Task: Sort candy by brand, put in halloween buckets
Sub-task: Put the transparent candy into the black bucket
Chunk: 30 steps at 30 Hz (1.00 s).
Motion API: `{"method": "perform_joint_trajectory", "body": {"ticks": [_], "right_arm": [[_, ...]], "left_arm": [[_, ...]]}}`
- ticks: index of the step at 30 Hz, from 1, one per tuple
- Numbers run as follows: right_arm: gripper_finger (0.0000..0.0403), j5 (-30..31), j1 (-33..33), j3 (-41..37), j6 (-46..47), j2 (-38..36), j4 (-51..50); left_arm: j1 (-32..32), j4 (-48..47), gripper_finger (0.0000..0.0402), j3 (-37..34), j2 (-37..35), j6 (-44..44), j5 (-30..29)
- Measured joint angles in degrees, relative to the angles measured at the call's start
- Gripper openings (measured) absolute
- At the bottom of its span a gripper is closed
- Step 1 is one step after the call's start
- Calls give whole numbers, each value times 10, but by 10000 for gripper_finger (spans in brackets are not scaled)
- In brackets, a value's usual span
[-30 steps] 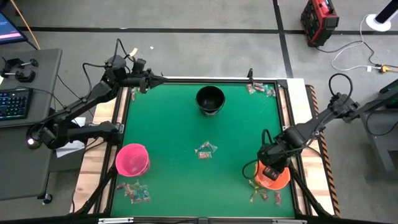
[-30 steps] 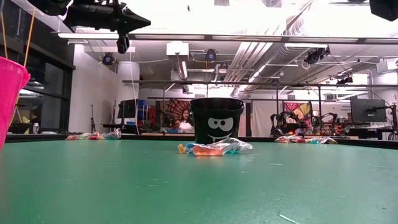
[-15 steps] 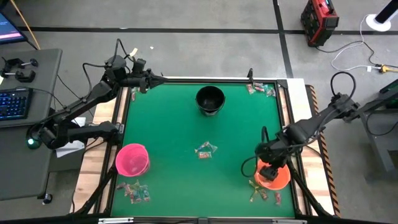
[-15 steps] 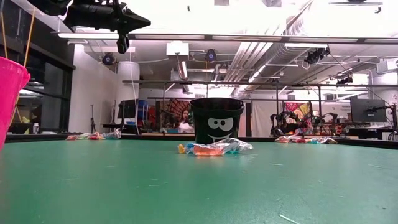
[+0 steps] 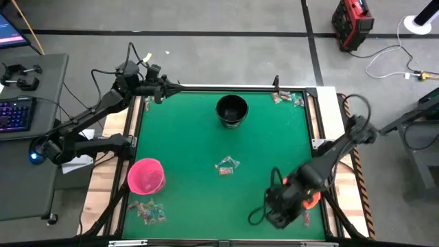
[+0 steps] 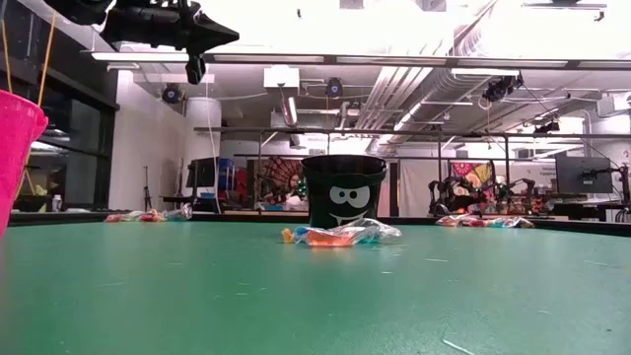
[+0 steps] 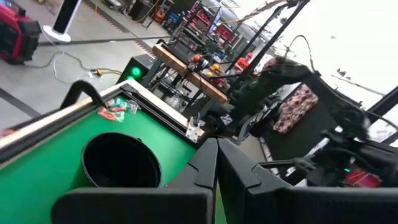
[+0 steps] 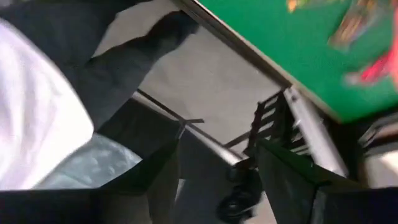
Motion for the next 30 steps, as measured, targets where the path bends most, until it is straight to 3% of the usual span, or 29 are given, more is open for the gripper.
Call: {"method": "perform_joint_trajectory", "body": {"ticks": [6,10,18,23,30], "right_arm": [[199,5,52,74,157,87,-4],[199,51,91,87,270,120,4],[199,71,126,70,273,174,-57],[199,119,138,46,281,180,-90],[199,155,152,-24,283,181,-49]], "left_arm": [[1,0,0,0,0,24,0],[1,0,0,0,0,24,0],[1,1,0,0,0,12,-1],[1,5,0,0,0,-11,-1],[1,6,0,0,0,-12,-1]]}}
